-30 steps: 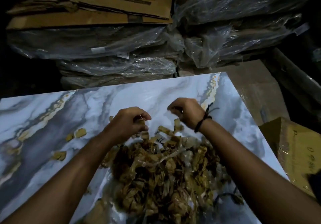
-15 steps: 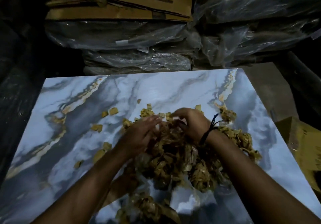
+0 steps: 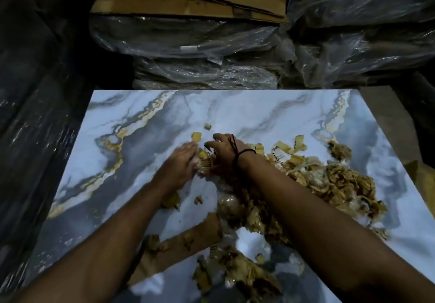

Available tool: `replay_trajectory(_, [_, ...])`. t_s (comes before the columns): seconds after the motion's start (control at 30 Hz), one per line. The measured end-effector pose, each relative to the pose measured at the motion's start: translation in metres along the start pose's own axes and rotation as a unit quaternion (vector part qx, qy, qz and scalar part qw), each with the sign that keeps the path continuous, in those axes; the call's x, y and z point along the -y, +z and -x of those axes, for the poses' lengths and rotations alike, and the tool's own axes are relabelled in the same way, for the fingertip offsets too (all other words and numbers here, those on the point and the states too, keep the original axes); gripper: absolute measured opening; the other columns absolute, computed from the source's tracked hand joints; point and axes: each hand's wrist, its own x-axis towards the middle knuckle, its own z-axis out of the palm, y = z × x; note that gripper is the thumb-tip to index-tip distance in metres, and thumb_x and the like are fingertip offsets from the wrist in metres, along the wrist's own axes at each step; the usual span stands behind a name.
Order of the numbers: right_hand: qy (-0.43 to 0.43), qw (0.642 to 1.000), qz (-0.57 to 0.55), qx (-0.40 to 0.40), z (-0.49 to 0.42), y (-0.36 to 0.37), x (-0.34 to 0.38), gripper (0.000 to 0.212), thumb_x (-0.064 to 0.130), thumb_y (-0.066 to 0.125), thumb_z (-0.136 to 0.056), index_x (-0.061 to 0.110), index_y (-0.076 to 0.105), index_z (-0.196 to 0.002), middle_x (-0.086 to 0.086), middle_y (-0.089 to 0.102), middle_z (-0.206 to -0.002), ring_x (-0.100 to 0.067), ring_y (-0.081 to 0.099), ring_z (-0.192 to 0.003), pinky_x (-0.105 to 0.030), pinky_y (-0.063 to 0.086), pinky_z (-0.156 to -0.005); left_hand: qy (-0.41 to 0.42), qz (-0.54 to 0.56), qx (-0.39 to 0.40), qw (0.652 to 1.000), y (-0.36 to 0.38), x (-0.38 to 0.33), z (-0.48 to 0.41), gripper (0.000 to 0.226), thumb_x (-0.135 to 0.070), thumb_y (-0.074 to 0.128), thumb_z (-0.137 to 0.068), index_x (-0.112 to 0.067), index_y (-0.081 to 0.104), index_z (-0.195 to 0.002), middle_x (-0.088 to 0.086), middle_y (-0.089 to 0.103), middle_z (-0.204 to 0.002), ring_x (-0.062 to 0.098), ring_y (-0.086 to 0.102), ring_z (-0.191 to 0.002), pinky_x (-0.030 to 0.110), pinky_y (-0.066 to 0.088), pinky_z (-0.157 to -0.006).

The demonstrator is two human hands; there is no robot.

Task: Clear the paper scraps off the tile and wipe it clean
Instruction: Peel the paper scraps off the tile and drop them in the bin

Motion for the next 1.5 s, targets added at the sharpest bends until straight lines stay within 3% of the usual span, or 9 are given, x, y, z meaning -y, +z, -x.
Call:
replay_trajectory(0.2, [-0.024,1.0,0.0,-0.014,0.05,-0.004,0.005,0.029,0.04,0.063,-0.081,0.026,0.067,-0.107,-0.006,0.065,-0.111,-0.033,0.064,-0.099,-0.043,0.054,-0.086,-0.013,0.174,0.025,0.984,0.025,-0.049,0.024,0.052,-0.029,0.039,-0.092,-0.011,0.042,-0.141,0.009,0.046,-0.143,0.02,0.042,-0.132,0.03,0.03,-0.111])
replay_trajectory(0.4, [0.026,0.978,-0.022,-0.208,0.151,-0.023,-0.019,0.08,0.083,0.029,-0.078,0.029,0.057,-0.131,-0.003,0.052,-0.141,-0.025,0.048,-0.129,-0.05,0.035,-0.108,-0.004,0.193,-0.019,0.981,-0.01,-0.041,0.043,0.05,-0.032,0.038,-0.091,-0.024,0.042,-0.14,-0.011,0.035,-0.142,0.007,0.026,-0.138,0.021,0.021,-0.111])
replay_trajectory(0.6, [0.232,0.925,-0.045,-0.299,0.251,0.039,-0.077,0.084,0.089,0.032,-0.073,0.034,0.054,-0.133,-0.015,0.048,-0.143,-0.039,0.044,-0.13,-0.059,0.038,-0.1,-0.055,-0.011,-0.033,0.998,-0.026,0.031,0.093,0.072,-0.067,0.017,-0.091,-0.02,0.05,-0.134,0.009,0.046,-0.143,0.034,0.033,-0.137,0.054,0.024,-0.111])
replay_trajectory(0.7, [0.304,0.894,-0.107,-0.31,0.255,0.071,-0.072,0.095,0.095,0.03,-0.065,0.037,0.047,-0.138,-0.024,0.043,-0.143,-0.044,0.037,-0.133,-0.063,0.035,-0.102,-0.04,-0.003,0.001,0.999,-0.008,0.017,0.111,0.095,-0.081,0.002,-0.08,-0.02,0.038,-0.143,-0.003,0.025,-0.15,0.02,0.014,-0.144,0.038,0.003,-0.117])
replay_trajectory(0.83, [0.331,0.876,-0.137,-0.323,0.228,0.087,-0.05,0.099,0.097,0.034,-0.059,0.044,0.035,-0.142,-0.02,0.029,-0.153,-0.043,0.031,-0.137,-0.062,0.031,-0.106,-0.007,0.07,-0.007,0.998,0.018,-0.026,0.098,0.074,-0.061,0.022,-0.087,-0.015,0.038,-0.142,-0.002,0.022,-0.15,0.02,0.016,-0.144,0.03,0.008,-0.116])
replay_trajectory(1.03, [0.314,0.863,-0.119,-0.376,0.221,0.067,-0.033,0.098,0.097,0.028,-0.062,0.041,0.037,-0.142,-0.015,0.025,-0.157,-0.043,0.022,-0.142,-0.067,0.021,-0.109,0.025,0.181,-0.002,0.983,0.034,-0.072,0.078,0.052,-0.034,0.032,-0.093,-0.016,0.038,-0.142,-0.004,0.026,-0.149,0.019,0.018,-0.144,0.027,0.015,-0.115])
replay_trajectory(1.17, [0.222,0.88,-0.062,-0.415,0.254,0.066,-0.005,0.094,0.092,0.034,-0.067,0.038,0.038,-0.143,-0.012,0.026,-0.157,-0.04,0.021,-0.143,-0.065,0.018,-0.11,0.036,0.169,-0.033,0.984,-0.001,-0.045,0.091,0.055,-0.053,0.029,-0.094,-0.023,0.044,-0.138,-0.002,0.034,-0.148,0.018,0.025,-0.143,0.036,0.02,-0.116])
replay_trajectory(1.33, [0.069,0.946,0.011,-0.316,0.27,0.127,0.063,0.104,0.094,0.043,-0.06,0.036,0.034,-0.147,-0.01,0.021,-0.159,-0.042,0.013,-0.146,-0.073,0.016,-0.104,0.051,-0.005,0.066,0.997,-0.015,0.005,0.152,0.084,-0.08,0.01,-0.082,-0.026,0.033,-0.142,0.0,0.022,-0.152,0.022,0.015,-0.145,0.04,0.007,-0.117])
replay_trajectory(1.5, [-0.005,0.956,0.031,-0.291,0.245,0.155,0.117,0.098,0.089,0.046,-0.066,0.037,0.033,-0.147,-0.01,0.017,-0.16,-0.046,0.012,-0.145,-0.077,0.01,-0.105,0.056,-0.091,0.042,0.993,0.024,-0.003,0.181,0.066,-0.061,0.02,-0.093,-0.024,0.025,-0.148,0.001,0.009,-0.156,0.013,0.001,-0.146,0.03,-0.008,-0.116])
